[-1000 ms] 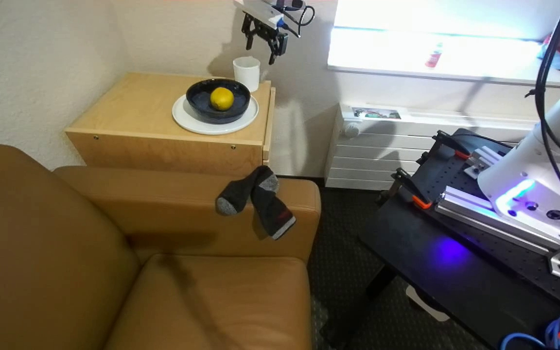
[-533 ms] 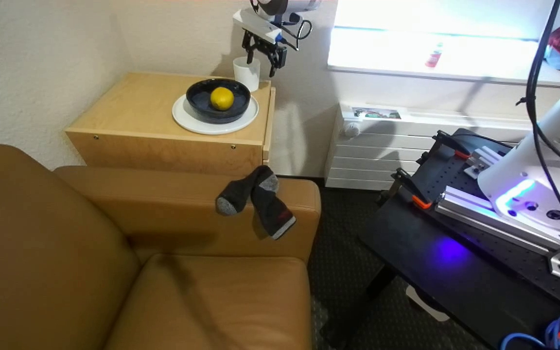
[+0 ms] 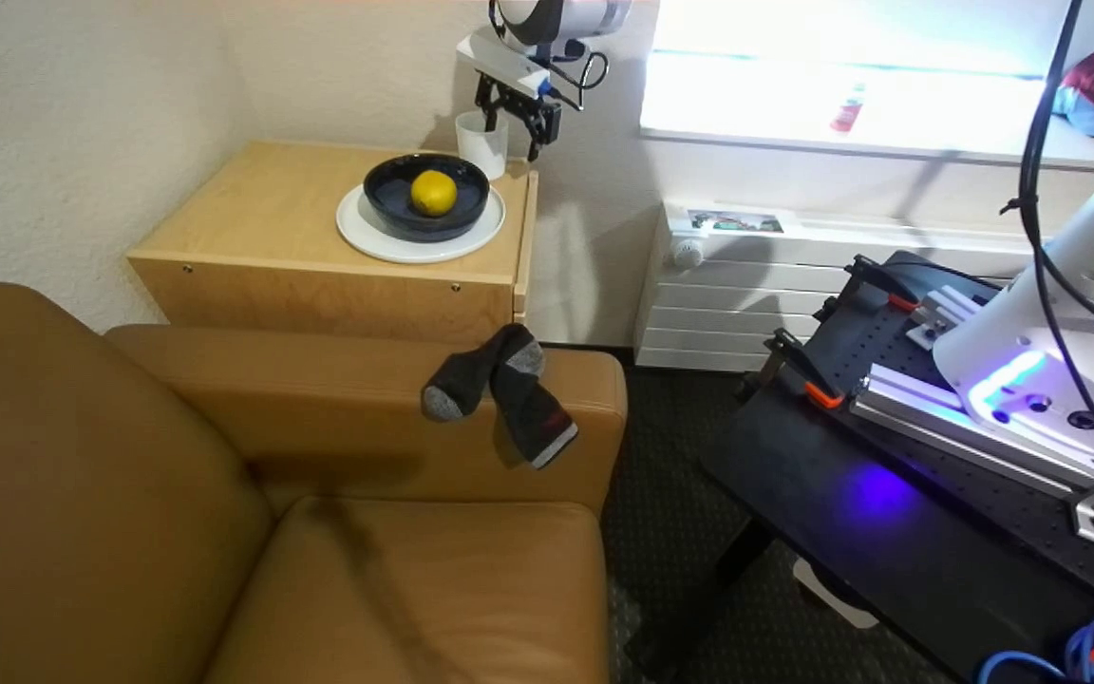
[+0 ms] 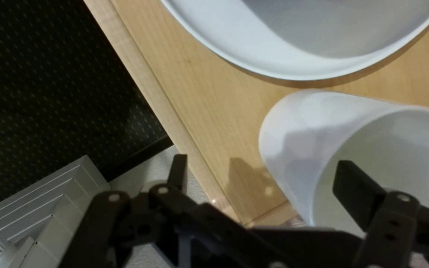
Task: Move the cup from the side table to the white table.
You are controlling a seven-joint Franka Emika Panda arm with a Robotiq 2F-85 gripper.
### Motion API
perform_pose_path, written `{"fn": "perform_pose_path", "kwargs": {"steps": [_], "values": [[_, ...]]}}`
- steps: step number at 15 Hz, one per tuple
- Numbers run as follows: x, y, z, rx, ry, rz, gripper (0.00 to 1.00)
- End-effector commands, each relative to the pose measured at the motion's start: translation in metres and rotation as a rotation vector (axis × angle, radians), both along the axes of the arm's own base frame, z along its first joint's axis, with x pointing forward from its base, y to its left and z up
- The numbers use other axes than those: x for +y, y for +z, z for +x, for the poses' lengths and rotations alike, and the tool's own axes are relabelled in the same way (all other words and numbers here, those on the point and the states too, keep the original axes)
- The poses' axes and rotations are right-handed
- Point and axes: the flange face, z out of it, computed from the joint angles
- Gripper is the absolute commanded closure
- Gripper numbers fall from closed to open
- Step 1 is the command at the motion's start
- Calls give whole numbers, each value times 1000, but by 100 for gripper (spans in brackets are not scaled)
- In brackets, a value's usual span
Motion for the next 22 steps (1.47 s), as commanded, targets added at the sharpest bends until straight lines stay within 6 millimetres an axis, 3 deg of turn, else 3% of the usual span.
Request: {"fn": "perform_pose_path", "kwargs": {"steps": [1, 2, 3, 13, 16, 18, 22], "values": [[0, 0, 1, 0, 0, 0, 0], [0, -1, 1, -6, 5, 12, 25], [0, -2, 1, -6, 4, 9, 26], [0, -2, 0, -17, 7, 7, 96], [-2, 5, 0, -31, 14, 0, 100], [-6, 19, -4, -50, 23, 2, 99], [-25, 61, -40, -35, 83, -43, 99]]}}
